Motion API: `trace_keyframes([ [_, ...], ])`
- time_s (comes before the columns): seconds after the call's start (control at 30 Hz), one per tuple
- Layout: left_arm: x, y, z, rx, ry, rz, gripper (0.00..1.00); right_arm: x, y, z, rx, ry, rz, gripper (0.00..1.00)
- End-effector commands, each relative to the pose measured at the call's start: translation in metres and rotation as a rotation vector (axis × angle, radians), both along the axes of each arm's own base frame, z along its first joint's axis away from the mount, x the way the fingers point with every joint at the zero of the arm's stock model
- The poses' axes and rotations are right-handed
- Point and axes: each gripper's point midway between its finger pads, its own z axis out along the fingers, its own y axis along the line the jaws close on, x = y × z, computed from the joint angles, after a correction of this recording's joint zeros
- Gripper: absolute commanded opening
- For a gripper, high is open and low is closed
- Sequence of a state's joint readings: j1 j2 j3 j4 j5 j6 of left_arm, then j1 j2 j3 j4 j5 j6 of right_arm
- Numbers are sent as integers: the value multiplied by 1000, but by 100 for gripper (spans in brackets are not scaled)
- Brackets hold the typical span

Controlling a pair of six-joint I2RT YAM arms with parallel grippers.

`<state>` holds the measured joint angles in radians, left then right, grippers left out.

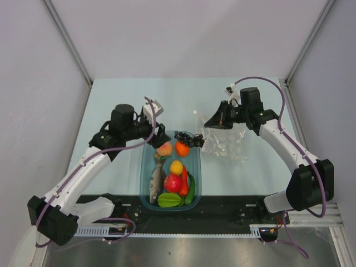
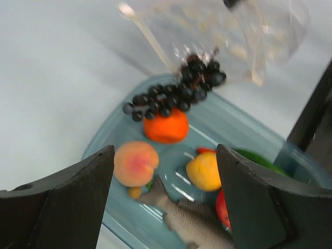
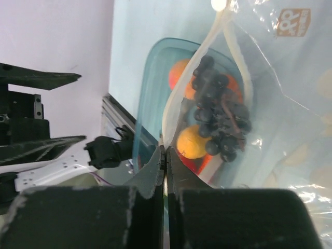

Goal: Place the food in the zip-top bag and seal the zipper
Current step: Pick up the fake fruit from the bin.

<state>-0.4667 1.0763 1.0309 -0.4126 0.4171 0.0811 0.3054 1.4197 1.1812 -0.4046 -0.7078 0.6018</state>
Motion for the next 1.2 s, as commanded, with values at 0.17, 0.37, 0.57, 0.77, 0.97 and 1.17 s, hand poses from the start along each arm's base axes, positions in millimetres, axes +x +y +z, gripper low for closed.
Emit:
trace_keyframes([
  [0.17, 2, -50, -56, 240, -301, -500, 78, 1, -11, -15, -92, -45, 23, 0],
  [0.37, 11, -84, -80, 324, -421, -636, 78, 0, -13, -13, -100, -55, 18, 0],
  [0.57, 31, -104, -94, 357, -471, -669, 77, 2, -13, -13, -99, -62, 10, 0],
  [0.77, 38, -116, -121, 424, -484, -734, 70, 9, -11, -13, -97, -68, 1, 0],
  [0.97, 44, -116, -126, 494, -530, -735, 48, 12, -10, -13, -94, -68, 7, 0],
  [1.17, 36, -109, -95, 472, -539, -708, 13, 9, -6, -2, -70, -96, 48, 0],
])
